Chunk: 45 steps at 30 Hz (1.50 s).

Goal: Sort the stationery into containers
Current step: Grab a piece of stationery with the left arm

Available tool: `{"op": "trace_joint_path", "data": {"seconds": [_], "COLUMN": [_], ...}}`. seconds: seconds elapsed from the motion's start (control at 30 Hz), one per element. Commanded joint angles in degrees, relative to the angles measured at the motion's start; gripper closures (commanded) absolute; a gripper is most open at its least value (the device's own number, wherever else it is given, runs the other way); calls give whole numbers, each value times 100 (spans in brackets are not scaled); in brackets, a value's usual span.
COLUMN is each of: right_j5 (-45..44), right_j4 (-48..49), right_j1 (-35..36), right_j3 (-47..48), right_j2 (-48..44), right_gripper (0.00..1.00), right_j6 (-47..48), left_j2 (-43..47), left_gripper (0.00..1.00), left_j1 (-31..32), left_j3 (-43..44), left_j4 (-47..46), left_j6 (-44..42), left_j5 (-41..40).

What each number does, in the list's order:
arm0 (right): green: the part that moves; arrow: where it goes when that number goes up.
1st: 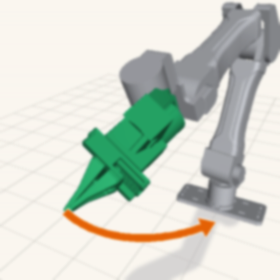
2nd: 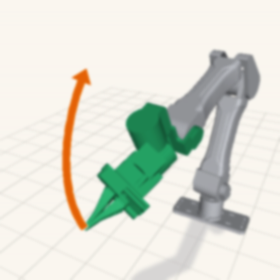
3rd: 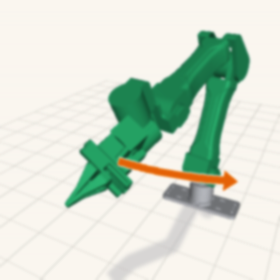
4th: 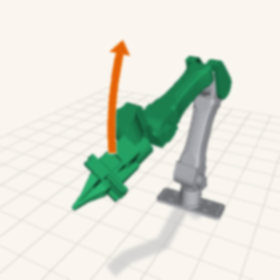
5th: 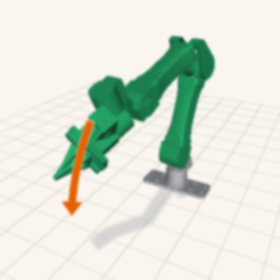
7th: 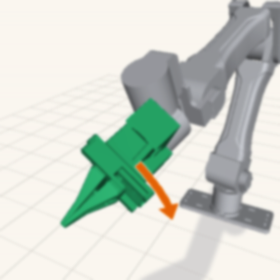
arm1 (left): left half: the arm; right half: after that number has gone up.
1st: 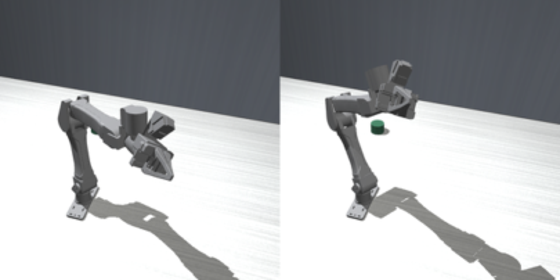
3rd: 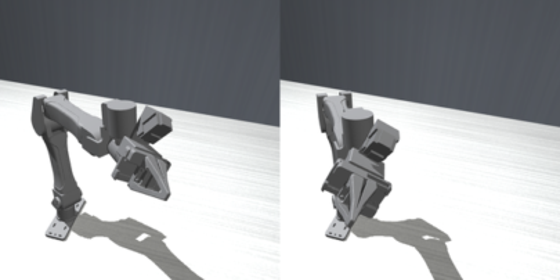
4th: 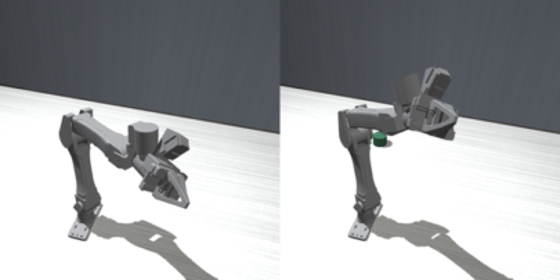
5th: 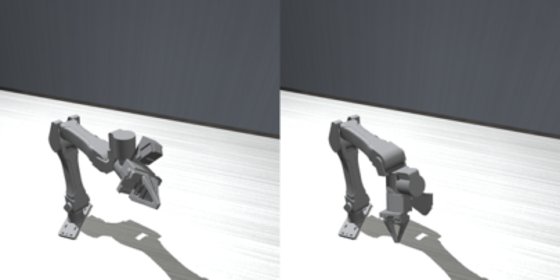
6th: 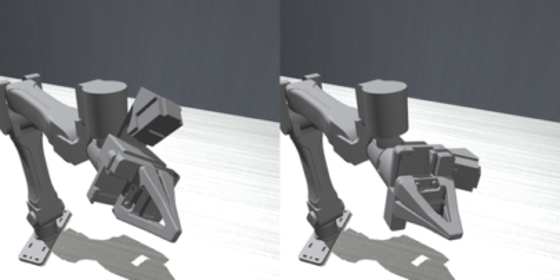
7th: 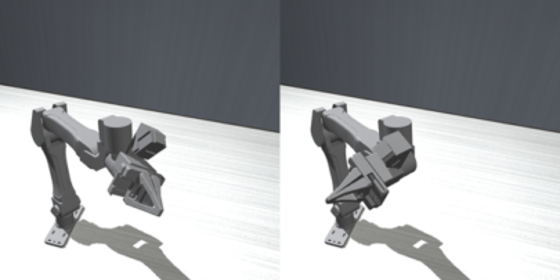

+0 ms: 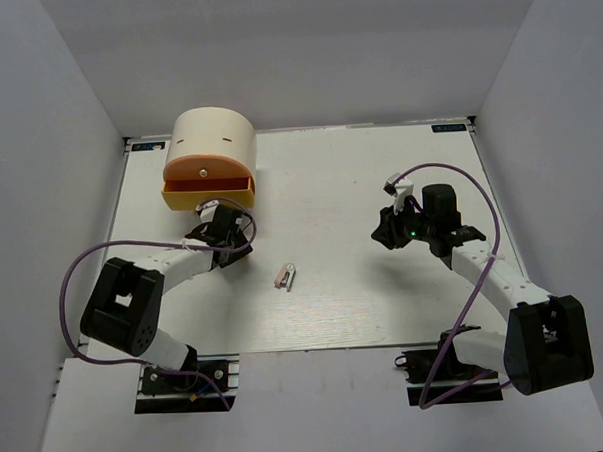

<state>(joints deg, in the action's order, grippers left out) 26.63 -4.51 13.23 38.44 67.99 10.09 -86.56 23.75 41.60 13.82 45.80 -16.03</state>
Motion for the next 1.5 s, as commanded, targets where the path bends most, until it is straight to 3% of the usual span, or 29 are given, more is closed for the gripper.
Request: {"op": "trace_joint_path", "data": {"seconds": [0.0, 0.63, 0.73, 0.83, 0.97, 1.13, 1.3, 1.47], "right_j5": [-44, -44, -53, -53, -53, -62, -35, 17], "right_j4": [188, 188, 179, 179, 188, 214, 205, 223], "right_j1": [-14, -23, -22, -14, 3, -14, -5, 4], "right_j3": [-29, -3, -3, -3, -29, -55, -55, -38], "right_j2": [13, 101, 75, 66, 48, 48, 66, 136], "right_gripper": [62, 62, 62, 62, 62, 62, 62, 62], "right_j6": [99, 116, 99, 116, 108, 108, 116, 125], "left_j2": [-45, -914, -985, -933, -276, 935, 2168, 2469], "left_gripper": [44, 52, 58, 74, 89, 100, 100, 100], "left_j1": [25, 551, 552, 605, 657, 772, 824, 693], "left_j3": [120, 532, 533, 481, 174, -135, 153, 786], "left_j4": [313, 911, 964, 964, 851, 648, 849, 841], "left_j6": [-247, -300, -300, -300, -353, -484, -265, 86], "left_j5": [-163, -629, -629, -629, -332, 528, 680, -38]}}
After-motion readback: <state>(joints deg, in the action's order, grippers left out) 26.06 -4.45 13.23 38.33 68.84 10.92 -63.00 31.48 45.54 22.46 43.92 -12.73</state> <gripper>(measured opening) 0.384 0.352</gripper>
